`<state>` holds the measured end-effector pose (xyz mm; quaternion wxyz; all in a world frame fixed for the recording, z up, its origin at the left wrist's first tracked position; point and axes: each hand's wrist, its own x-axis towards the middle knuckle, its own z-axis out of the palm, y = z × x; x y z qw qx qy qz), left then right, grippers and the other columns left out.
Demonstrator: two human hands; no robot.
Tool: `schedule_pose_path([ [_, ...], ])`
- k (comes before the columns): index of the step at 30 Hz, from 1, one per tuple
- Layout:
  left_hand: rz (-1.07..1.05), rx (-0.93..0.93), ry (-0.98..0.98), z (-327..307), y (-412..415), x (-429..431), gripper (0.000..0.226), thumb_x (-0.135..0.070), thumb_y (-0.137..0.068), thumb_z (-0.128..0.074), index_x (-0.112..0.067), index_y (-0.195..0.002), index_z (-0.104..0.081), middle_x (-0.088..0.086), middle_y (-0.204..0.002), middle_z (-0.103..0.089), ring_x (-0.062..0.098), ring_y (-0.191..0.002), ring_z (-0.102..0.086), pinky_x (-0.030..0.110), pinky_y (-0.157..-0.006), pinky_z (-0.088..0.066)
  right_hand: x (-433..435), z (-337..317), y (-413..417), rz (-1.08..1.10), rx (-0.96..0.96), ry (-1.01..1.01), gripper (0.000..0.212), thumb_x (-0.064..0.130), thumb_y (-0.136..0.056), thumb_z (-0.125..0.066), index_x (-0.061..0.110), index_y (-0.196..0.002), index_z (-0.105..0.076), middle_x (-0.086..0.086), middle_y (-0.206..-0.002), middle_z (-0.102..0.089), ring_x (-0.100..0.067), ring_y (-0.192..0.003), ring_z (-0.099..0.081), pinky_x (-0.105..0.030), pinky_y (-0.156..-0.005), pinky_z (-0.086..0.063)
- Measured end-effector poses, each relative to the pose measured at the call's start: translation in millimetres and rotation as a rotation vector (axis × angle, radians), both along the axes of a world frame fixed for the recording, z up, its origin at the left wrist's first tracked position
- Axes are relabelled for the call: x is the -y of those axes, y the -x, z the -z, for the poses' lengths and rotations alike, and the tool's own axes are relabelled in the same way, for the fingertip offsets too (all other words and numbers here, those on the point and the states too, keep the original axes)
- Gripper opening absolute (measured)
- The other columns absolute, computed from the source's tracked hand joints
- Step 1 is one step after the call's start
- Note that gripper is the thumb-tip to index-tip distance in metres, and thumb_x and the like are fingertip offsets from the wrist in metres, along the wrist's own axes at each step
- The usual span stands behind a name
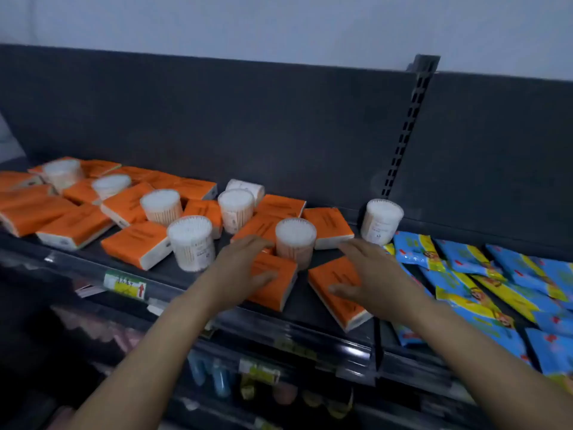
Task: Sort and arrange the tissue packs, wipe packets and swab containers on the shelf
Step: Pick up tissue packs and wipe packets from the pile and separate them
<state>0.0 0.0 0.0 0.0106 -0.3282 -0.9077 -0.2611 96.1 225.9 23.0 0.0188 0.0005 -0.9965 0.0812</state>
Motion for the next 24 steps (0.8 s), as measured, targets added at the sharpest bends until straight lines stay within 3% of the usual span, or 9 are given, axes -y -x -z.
schedule_pose_path([
  [6, -0.032, 0.127, 0.202, 12.2, 13.0, -1.3, 0.056, -0.025, -0.09, -0.056, -0.02, -0.141, -0.035, -0.001, -0.144, -0.038, 0.018, -0.133, -0.032, 0.029, -0.11, -0.027, -7.9, 13.1, 18.3, 0.112, 0.268, -0.05, 0.092, 0.063, -0.081, -0.055, 0.016, -0.149, -0.014, -0.015, -0.149, -0.029, -0.036, -0.136, -0.025, -0.041, -0.107, -0.031],
  [11, -0.056, 0.303, 0.285, 11.0, 24.3, -2.0, 0.067, -0.03, -0.088, -0.058, -0.026, -0.146, -0.024, -0.003, -0.152, -0.023, 0.016, -0.139, -0.02, 0.032, -0.114, -0.023, -7.8, 18.0, 29.4, 0.13, 0.301, -0.046, 0.097, 0.064, -0.076, -0.059, 0.013, -0.147, -0.016, -0.018, -0.146, -0.031, -0.035, -0.135, -0.028, -0.04, -0.105, -0.033],
  [16, -0.045, 0.382, 0.362, 5.4, 33.5, -8.6, 0.076, -0.029, -0.084, -0.062, -0.028, -0.147, -0.02, -0.007, -0.154, -0.016, 0.019, -0.14, -0.014, 0.035, -0.114, -0.021, -3.8, 25.3, 34.6, 0.237, 0.415, 0.005, 0.115, 0.069, -0.069, -0.062, 0.018, -0.15, 0.0, -0.017, -0.15, -0.027, -0.036, -0.138, -0.025, -0.044, -0.107, -0.033],
  [24, 0.012, 0.4, 0.351, 2.5, 50.7, -0.6, 0.086, -0.045, -0.074, -0.072, -0.032, -0.145, -0.025, -0.008, -0.148, -0.019, 0.02, -0.133, -0.031, 0.035, -0.107, -0.034, 13.4, 10.1, 32.3, 0.297, 0.362, 0.174, 0.121, 0.045, -0.073, -0.075, 0.01, -0.149, 0.013, -0.023, -0.151, -0.019, -0.032, -0.136, -0.033, -0.032, -0.103, -0.035],
])
